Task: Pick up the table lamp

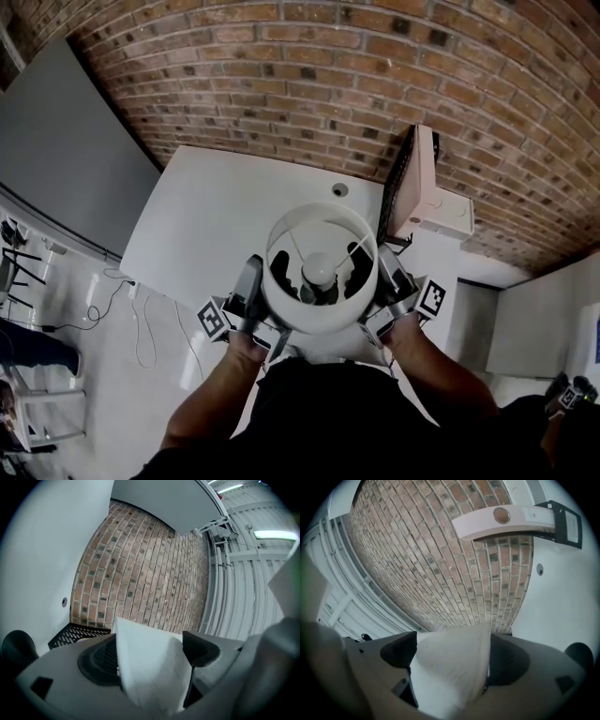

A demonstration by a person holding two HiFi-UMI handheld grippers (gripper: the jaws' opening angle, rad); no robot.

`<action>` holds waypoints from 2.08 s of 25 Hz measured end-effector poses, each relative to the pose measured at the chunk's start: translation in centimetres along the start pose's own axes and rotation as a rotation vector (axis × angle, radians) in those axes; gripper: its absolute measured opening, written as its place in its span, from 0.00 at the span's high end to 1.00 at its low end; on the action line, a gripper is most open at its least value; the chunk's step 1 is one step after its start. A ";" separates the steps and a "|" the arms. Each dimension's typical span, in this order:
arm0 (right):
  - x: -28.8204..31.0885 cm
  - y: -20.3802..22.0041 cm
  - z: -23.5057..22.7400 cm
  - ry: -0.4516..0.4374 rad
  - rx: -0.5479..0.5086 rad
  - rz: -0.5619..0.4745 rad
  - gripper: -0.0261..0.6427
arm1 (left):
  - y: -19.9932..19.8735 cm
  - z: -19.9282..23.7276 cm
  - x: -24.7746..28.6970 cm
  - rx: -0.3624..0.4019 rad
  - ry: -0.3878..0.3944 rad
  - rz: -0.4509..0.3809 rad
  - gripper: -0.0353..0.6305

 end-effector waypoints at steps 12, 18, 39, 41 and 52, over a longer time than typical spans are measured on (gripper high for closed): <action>-3.8 2.2 2.0 0.006 -0.011 -0.033 0.29 | 2.9 -1.6 -1.8 -0.028 -0.010 0.020 0.33; -4.6 3.0 2.0 0.005 -0.008 -0.035 0.29 | 3.4 -2.0 -2.8 -0.025 -0.012 0.017 0.33; -5.2 3.8 2.2 0.003 0.004 -0.030 0.30 | 4.0 -2.5 -3.6 -0.037 -0.020 0.014 0.33; -5.2 3.7 2.2 0.001 0.003 -0.032 0.30 | 4.0 -2.4 -3.5 -0.037 -0.019 0.017 0.33; -5.4 3.5 1.9 0.001 0.008 -0.043 0.30 | 4.0 -2.1 -3.3 -0.037 -0.029 0.020 0.33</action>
Point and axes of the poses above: the fingertips, and each gripper's own axes: x forward along the fingers, z to its left, y out of its underside, the point moved 10 cm from there along -x, backward along the fingers, and after that the axes turned 7 degrees about y, right-handed, at the moved point
